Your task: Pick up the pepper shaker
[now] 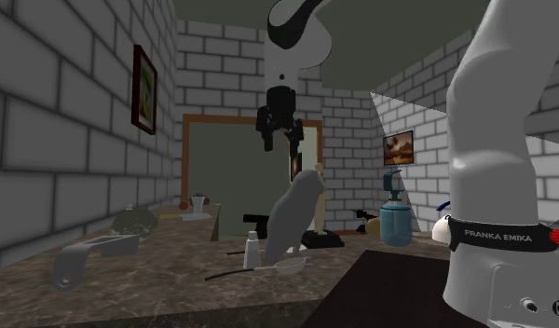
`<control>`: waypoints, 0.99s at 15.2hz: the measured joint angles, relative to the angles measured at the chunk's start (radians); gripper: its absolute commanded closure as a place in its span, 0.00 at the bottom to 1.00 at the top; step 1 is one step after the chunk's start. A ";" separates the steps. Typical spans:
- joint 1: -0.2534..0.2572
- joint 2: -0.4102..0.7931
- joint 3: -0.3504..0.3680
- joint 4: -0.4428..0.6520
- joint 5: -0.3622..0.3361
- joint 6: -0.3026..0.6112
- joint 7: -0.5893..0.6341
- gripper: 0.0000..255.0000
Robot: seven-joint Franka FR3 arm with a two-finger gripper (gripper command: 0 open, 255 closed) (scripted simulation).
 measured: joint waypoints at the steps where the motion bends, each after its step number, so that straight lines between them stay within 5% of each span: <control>1: -0.004 0.030 -0.004 0.003 0.000 0.030 -0.003 0.00; 15: -0.053 0.551 -0.058 0.212 0.040 0.372 -0.067 0.00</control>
